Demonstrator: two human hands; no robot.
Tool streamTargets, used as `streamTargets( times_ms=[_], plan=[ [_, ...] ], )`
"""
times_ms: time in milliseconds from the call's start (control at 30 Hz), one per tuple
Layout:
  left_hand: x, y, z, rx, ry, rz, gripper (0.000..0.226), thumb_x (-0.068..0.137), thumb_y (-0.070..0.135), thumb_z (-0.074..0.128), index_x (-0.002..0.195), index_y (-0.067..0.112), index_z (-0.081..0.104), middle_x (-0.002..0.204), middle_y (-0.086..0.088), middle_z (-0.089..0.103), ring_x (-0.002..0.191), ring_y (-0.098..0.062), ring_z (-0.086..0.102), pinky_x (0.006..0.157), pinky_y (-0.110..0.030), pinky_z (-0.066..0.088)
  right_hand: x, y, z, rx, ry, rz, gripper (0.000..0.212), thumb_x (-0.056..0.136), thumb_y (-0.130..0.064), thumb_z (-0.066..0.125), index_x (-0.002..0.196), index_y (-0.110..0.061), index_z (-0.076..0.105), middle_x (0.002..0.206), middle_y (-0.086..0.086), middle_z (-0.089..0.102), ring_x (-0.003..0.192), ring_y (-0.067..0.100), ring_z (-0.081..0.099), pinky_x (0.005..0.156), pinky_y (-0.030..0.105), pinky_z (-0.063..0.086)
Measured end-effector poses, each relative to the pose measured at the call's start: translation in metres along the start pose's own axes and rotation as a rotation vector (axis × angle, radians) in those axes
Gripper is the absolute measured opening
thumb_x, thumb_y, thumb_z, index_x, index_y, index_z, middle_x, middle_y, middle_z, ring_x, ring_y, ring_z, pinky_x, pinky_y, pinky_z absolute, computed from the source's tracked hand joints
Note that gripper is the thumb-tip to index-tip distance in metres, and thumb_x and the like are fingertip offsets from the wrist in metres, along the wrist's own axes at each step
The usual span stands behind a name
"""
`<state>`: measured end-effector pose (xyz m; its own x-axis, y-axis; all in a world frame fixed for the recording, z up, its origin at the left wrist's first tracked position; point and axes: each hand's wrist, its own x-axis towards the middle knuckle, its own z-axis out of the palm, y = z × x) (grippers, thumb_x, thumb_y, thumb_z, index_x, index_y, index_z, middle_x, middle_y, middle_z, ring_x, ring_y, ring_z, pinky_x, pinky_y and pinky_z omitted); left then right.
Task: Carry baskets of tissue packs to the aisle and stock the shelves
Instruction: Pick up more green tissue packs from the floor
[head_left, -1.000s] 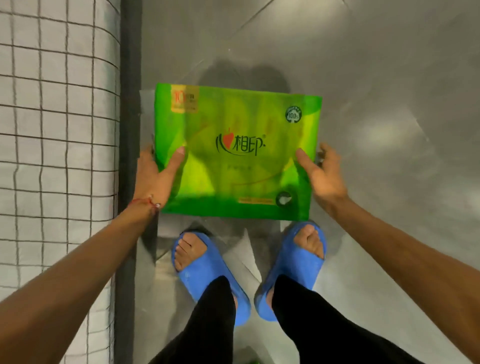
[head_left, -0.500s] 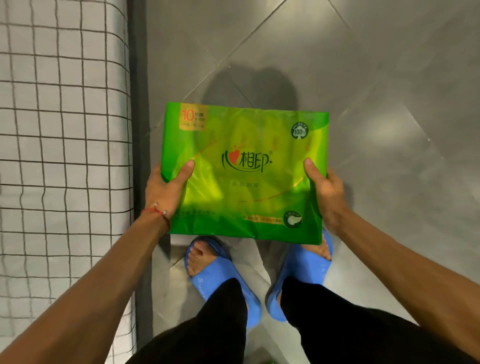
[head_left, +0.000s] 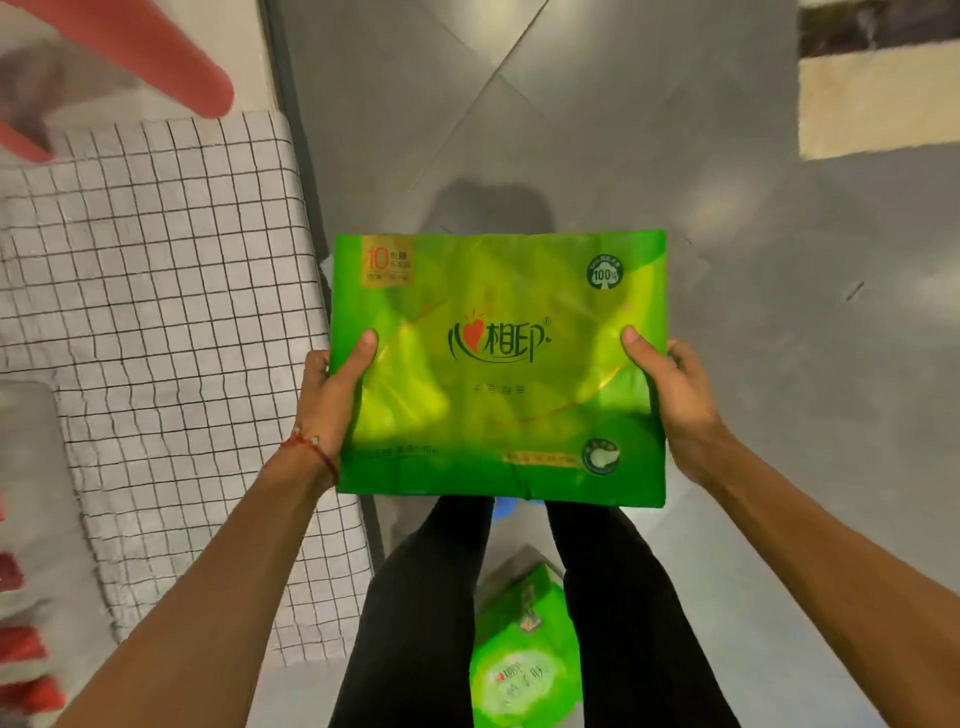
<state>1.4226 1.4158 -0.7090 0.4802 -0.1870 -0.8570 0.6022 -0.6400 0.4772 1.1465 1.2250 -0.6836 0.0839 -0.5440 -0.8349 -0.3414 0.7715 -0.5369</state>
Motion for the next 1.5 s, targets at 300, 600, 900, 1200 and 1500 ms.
streamTargets(
  times_ms=[300,600,900,1200,1500],
  plan=[
    [-0.137,0.067,0.021,0.049,-0.201,-0.007,0.063,0.076,0.053,0.08,0.113,0.015,0.047,0.118,-0.011,0.066,0.097,-0.029,0.069,0.074,-0.042,0.057,-0.151,-0.039,-0.09,0.089,0.118,-0.057,0.057,0.077,-0.058,0.081,0.109,-0.019,0.054,0.126,0.022,0.068,0.109,0.037,0.072,0.093,0.056,0.06],
    [-0.273,0.115,0.11,0.111,-0.504,-0.054,0.1,0.041,0.058,0.097,0.127,0.016,0.066,0.12,-0.013,0.073,0.1,-0.033,0.074,0.077,-0.046,0.062,-0.235,-0.06,-0.226,0.35,0.137,-0.059,0.089,0.066,-0.06,0.092,0.129,-0.011,0.052,0.126,0.013,0.071,0.107,0.034,0.075,0.081,0.049,0.065],
    [-0.394,0.142,0.278,0.265,-0.641,-0.018,0.096,0.029,0.056,0.099,0.112,0.016,0.074,0.112,-0.014,0.076,0.09,-0.03,0.076,0.069,-0.041,0.063,-0.27,-0.105,-0.399,0.404,0.165,-0.146,0.06,0.083,-0.052,0.071,0.128,-0.016,0.054,0.125,0.011,0.071,0.103,0.026,0.075,0.081,0.041,0.061],
    [-0.453,0.186,0.451,0.397,-0.716,0.094,0.044,0.095,0.044,0.053,0.125,0.015,0.066,0.117,-0.014,0.075,0.096,-0.032,0.075,0.074,-0.043,0.063,-0.262,-0.142,-0.528,0.519,0.288,-0.229,0.054,0.082,-0.057,0.067,0.119,-0.019,0.058,0.116,0.007,0.075,0.093,0.02,0.078,0.078,0.037,0.064],
    [-0.476,0.239,0.666,0.497,-0.776,0.127,0.049,0.089,0.048,0.057,0.125,0.016,0.067,0.114,-0.014,0.075,0.092,-0.033,0.076,0.074,-0.045,0.062,-0.2,-0.221,-0.68,0.551,0.464,-0.271,0.052,0.087,-0.06,0.063,0.117,-0.018,0.061,0.112,0.006,0.074,0.091,0.017,0.076,0.072,0.029,0.061]
  ],
)
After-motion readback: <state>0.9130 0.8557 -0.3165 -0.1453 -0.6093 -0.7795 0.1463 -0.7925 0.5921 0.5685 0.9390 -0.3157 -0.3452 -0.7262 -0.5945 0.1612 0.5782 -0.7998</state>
